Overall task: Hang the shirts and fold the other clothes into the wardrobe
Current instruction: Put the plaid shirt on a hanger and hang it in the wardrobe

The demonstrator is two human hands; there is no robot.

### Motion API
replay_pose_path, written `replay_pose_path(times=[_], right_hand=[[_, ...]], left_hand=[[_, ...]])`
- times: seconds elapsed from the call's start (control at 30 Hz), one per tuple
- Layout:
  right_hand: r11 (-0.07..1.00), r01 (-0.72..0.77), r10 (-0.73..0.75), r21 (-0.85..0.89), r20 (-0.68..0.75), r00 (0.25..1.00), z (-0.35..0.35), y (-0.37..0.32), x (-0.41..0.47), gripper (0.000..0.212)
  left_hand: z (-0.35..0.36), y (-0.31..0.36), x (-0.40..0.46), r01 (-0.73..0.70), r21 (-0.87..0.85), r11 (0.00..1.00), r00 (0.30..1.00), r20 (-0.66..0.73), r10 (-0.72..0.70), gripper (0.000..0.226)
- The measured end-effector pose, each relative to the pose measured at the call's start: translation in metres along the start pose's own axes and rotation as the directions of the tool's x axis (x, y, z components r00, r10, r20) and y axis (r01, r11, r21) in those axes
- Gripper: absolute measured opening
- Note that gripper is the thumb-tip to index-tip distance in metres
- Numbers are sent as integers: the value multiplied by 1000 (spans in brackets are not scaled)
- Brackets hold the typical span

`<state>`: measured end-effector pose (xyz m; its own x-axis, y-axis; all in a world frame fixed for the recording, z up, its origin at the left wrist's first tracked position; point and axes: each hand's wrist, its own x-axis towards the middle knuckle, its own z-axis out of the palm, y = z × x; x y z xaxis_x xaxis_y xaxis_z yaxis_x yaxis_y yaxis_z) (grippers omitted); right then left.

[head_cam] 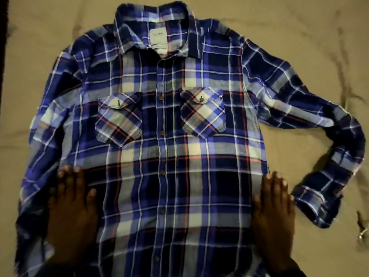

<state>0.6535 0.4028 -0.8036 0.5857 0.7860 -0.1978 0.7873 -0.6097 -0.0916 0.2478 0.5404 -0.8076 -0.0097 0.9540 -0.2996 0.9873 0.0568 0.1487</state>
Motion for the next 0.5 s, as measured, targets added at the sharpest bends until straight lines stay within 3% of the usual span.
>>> replay_pose_path(times=[0.07,0.1,0.2,0.27,0.3,0.37,0.43,0.5], right_hand=[[999,-39,41,33,-68,997,-1,-25,-19,63],[997,16,-11,81,-59,998,1,-45,-30,64],[924,367,-374,106,56,926,24,-98,-81,61],[877,476,-480,68,70,875,39,-94,-93,57],[905,422,-424,46,48,904,42,-82,-96,56],[991,132,-130,25,-59,990,40,-53,-97,56],[984,-125,141,124,-134,981,35,-43,-106,58],[957,-148,184,250,-123,975,35,-64,-130,58]], left_hand=[[18,35,-31,-57,-59,997,998,-24,56,70],[31,52,-51,-106,-80,991,994,-12,105,69],[55,80,-94,-225,-86,971,974,-18,224,63],[56,70,-97,-227,-81,971,973,-57,222,58],[54,58,-100,-198,-85,977,978,-82,191,56],[49,31,-110,-87,-107,990,989,-130,73,56],[51,14,-129,57,-117,991,985,-157,-75,60],[58,19,-164,248,-174,953,953,-133,-272,66]])
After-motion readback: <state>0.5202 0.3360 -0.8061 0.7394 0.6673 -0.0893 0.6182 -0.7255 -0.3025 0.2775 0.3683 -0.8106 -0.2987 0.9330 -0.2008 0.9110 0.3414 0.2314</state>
